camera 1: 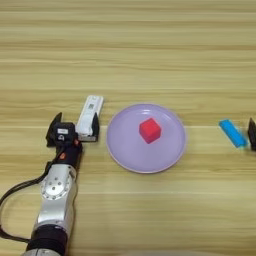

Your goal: Move the objects on the table

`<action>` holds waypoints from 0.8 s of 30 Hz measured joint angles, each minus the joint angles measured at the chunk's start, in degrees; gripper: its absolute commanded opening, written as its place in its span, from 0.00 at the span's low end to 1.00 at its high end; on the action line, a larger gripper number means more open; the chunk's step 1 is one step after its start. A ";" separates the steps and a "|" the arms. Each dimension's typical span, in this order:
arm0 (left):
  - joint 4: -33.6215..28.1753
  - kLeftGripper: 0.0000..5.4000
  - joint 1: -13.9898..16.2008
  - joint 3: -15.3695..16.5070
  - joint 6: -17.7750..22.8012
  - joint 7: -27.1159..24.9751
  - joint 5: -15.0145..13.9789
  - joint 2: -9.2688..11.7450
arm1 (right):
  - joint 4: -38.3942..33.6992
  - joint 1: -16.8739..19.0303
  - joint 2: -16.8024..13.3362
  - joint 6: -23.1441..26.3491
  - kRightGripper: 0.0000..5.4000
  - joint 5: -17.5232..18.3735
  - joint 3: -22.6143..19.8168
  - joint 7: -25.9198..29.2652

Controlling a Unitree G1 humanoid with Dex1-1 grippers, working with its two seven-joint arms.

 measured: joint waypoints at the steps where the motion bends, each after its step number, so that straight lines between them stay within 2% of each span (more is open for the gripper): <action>1: 0.00 1.00 0.00 0.00 0.00 0.00 0.00 0.00 | 0.22 0.00 -0.02 -0.10 1.00 0.02 0.00 0.05; 24: 0.03 1.00 -0.01 0.00 0.00 0.00 0.01 -0.01 | 2.21 -0.28 -0.02 -1.93 1.00 0.15 0.79 1.28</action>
